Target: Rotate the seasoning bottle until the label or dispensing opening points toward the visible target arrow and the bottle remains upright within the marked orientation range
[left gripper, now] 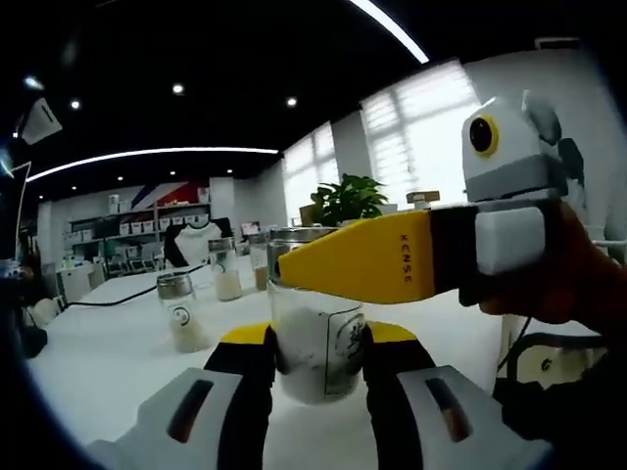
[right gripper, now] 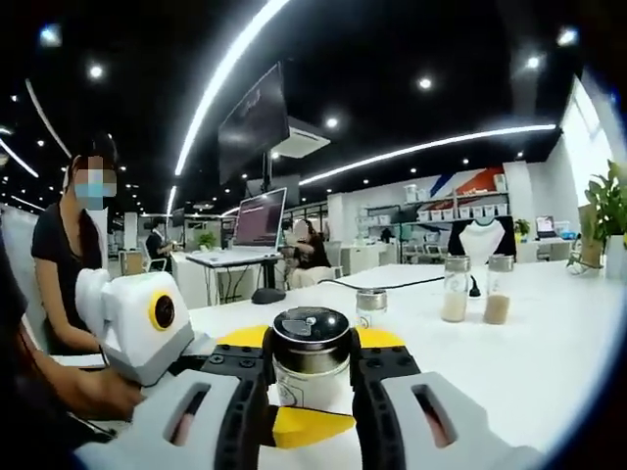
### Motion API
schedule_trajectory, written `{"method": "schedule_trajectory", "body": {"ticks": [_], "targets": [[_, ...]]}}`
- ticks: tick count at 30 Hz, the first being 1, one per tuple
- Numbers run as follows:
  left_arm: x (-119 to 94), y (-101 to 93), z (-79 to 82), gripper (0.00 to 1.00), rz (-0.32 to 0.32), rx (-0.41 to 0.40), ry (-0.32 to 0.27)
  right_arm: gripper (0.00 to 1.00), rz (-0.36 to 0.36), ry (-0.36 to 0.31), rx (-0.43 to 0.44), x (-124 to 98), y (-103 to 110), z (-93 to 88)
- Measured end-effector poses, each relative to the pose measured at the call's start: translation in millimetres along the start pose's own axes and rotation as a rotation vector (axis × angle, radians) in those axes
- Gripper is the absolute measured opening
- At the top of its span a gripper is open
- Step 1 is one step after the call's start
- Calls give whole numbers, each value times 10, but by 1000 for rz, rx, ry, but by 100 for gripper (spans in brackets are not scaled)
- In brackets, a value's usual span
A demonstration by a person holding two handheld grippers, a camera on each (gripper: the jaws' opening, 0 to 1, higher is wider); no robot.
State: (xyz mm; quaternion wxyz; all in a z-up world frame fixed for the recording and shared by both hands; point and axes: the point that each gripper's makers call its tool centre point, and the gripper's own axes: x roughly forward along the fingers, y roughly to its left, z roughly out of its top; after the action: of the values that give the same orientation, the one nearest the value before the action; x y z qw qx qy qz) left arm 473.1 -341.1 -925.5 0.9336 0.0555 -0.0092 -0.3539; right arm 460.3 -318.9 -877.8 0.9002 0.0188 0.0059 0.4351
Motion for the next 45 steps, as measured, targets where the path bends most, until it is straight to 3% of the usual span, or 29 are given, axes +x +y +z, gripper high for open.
{"method": "schedule_trajectory", "body": {"ticks": [5, 9, 12, 18, 24, 30, 38, 45], "targets": [[-14, 45, -23, 40, -18, -28, 7, 28, 14, 13, -10, 57, 17, -18], [-31, 108, -55, 52, -26, -25, 25, 28, 1, 34, -46, 93, -51, -43], [-64, 148, -76, 56, -43, -26, 44, 28, 0, 38, -52, 116, -132, -29], [-108, 241, -153, 78, -68, -33, 79, 28, 1, 55, -51, 229, -374, -43], [-152, 322, -99, 94, -75, -72, 57, 28, -3, 65, -48, 374, -643, -9], [-163, 327, -58, 100, -82, -74, 43, 28, 13, 98, -58, 537, -824, -90], [-170, 314, 17, 100, -94, -93, 6, 28, 17, 108, -64, 783, -1063, -100], [-171, 328, -27, 100, -89, -84, 25, 28, 50, 142, -103, 998, -1146, -207]]}}
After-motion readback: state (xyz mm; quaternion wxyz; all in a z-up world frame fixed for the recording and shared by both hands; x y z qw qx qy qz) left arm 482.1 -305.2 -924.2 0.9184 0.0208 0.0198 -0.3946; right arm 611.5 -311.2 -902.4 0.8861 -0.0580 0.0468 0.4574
